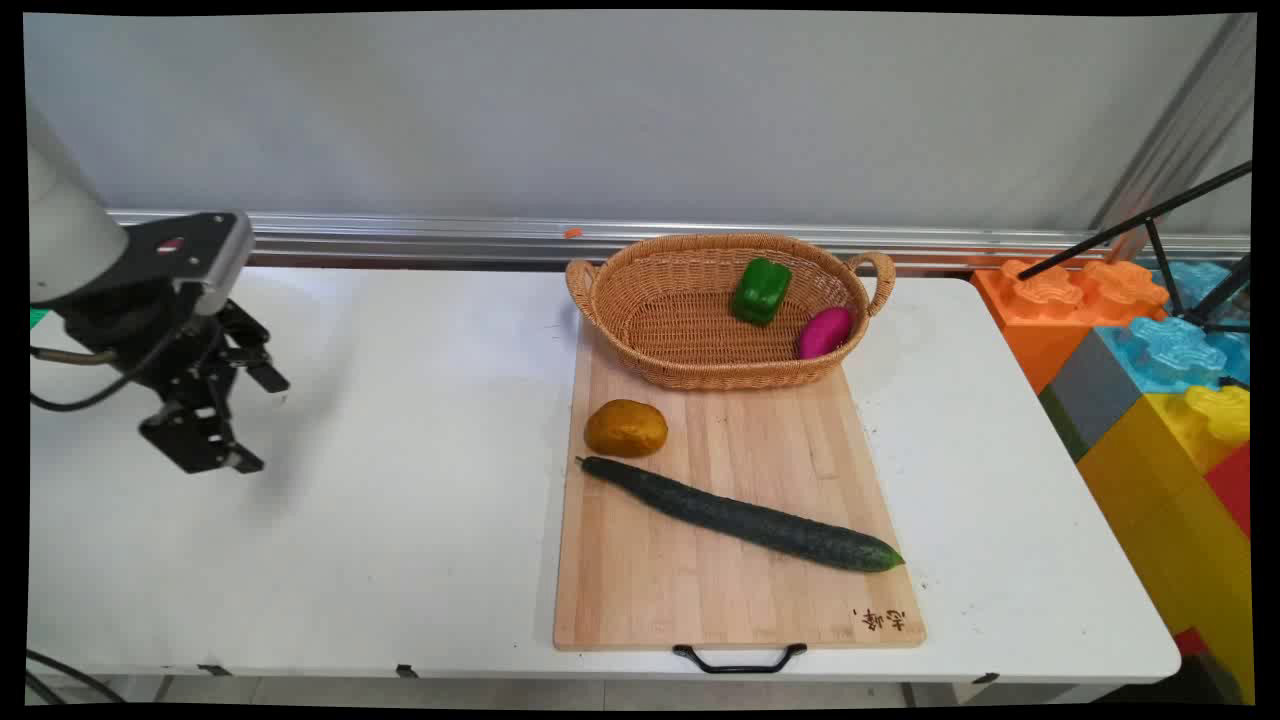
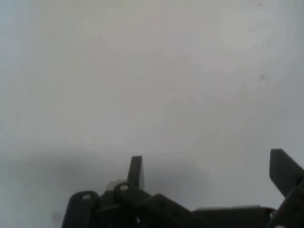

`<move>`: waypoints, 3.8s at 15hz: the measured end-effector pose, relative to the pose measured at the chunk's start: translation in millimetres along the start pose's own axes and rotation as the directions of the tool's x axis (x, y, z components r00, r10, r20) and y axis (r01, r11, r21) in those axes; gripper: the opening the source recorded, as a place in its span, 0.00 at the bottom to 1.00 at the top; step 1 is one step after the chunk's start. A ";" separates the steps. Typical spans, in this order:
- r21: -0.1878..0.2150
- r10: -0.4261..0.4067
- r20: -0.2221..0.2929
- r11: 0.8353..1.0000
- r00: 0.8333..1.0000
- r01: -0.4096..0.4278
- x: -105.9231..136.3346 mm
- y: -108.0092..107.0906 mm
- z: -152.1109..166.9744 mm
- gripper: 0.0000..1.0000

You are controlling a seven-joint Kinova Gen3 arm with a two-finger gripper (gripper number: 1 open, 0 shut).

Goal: Pick up the potato from the cutting board, then place the picked object in the vegetable basket

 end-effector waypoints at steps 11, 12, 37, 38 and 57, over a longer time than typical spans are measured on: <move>0.057 0.130 -0.243 0.991 0.961 -0.120 128.8 -23.2 54.1 1.00; 0.062 0.149 -0.234 0.989 0.961 -0.138 141.2 -27.2 61.0 1.00; 0.132 0.176 -0.140 0.979 0.974 -0.158 282.0 -30.9 168.5 1.00; 0.135 0.172 -0.140 0.979 0.975 -0.153 283.4 -31.2 169.3 1.00; 0.216 0.074 -0.152 0.976 0.986 -0.040 318.9 53.5 94.3 0.00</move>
